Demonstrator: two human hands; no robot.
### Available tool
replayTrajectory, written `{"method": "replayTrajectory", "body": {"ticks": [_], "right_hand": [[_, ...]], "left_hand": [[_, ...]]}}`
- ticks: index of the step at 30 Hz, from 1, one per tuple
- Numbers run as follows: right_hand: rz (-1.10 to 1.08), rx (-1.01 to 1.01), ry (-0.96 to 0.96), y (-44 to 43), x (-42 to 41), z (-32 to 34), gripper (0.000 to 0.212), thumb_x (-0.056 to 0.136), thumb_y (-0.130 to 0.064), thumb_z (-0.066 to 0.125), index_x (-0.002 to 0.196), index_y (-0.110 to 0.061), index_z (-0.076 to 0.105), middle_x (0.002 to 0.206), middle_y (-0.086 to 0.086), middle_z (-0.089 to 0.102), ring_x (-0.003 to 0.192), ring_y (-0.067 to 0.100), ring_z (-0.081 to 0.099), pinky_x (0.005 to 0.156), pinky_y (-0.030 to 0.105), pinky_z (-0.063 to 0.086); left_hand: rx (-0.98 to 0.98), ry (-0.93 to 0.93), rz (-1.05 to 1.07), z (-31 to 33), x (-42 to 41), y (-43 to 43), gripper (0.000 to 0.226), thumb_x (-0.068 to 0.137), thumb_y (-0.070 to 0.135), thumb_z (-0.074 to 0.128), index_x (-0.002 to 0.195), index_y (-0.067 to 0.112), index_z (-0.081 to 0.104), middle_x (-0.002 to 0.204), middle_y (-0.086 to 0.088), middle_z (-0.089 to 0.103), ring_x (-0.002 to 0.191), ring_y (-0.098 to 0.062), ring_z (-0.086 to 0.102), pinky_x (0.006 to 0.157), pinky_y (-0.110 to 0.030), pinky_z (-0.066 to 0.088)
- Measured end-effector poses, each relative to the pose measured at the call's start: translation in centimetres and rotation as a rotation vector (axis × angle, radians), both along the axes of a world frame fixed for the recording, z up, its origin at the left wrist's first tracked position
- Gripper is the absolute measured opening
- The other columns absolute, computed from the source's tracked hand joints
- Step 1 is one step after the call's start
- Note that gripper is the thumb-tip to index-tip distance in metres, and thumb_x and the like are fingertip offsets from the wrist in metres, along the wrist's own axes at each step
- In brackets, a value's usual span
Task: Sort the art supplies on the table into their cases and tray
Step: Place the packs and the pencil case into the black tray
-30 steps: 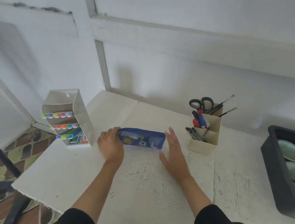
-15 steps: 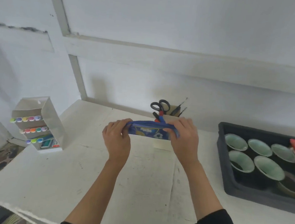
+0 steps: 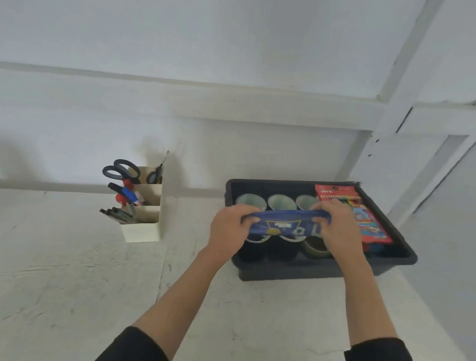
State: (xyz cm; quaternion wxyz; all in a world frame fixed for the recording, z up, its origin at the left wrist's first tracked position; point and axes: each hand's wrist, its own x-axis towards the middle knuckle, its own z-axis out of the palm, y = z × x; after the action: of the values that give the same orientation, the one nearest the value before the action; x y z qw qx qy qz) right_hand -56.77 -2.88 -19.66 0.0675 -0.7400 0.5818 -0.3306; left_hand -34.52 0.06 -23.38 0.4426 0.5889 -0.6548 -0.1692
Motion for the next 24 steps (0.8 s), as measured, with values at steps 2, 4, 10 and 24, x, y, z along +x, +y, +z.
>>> {"method": "replayTrajectory", "body": {"ticks": [2, 4, 10, 24], "right_hand": [[-0.049, 0.082, 0.014, 0.1, -2.6, -0.6, 0.020, 0.080, 0.005, 0.062, 0.092, -0.009, 0.069, 0.090, 0.002, 0.059, 0.091, 0.022, 0.054, 0.077, 0.031, 0.042], [-0.066, 0.162, 0.011, 0.3, -4.2, -1.4, 0.019, 0.079, 0.004, 0.064, 0.090, -0.011, 0.070, 0.092, 0.004, 0.064, 0.090, 0.019, 0.054, 0.078, 0.029, 0.042], [-0.106, 0.418, 0.010, 0.8, -5.1, -4.1, 0.022, 0.088, -0.002, 0.060, 0.105, -0.011, 0.070, 0.106, 0.007, 0.066, 0.093, 0.016, 0.053, 0.086, 0.026, 0.041], [0.061, 0.311, -0.300, 2.1, 5.6, -1.5, 0.021, 0.093, -0.006, 0.053, 0.104, -0.013, 0.070, 0.097, -0.004, 0.065, 0.083, 0.001, 0.056, 0.072, 0.007, 0.039]], "left_hand": [[0.090, -0.061, -0.084, -0.8, -2.2, -0.7, 0.022, 0.091, 0.017, 0.061, 0.112, 0.015, 0.071, 0.112, -0.001, 0.069, 0.103, -0.017, 0.061, 0.092, -0.024, 0.046], [0.170, -0.141, -0.127, -1.6, -3.6, -1.1, 0.025, 0.092, 0.021, 0.061, 0.114, 0.017, 0.069, 0.116, 0.001, 0.067, 0.107, -0.016, 0.059, 0.096, -0.028, 0.046], [0.290, -0.348, -0.135, -2.5, -4.9, -1.4, 0.021, 0.090, 0.022, 0.062, 0.108, 0.024, 0.073, 0.101, 0.004, 0.070, 0.093, -0.015, 0.060, 0.078, -0.027, 0.046], [-0.024, 0.112, 0.078, -2.8, 1.5, 2.0, 0.021, 0.087, -0.002, 0.060, 0.096, 0.012, 0.073, 0.097, 0.004, 0.068, 0.090, -0.005, 0.061, 0.076, -0.009, 0.047]]}}
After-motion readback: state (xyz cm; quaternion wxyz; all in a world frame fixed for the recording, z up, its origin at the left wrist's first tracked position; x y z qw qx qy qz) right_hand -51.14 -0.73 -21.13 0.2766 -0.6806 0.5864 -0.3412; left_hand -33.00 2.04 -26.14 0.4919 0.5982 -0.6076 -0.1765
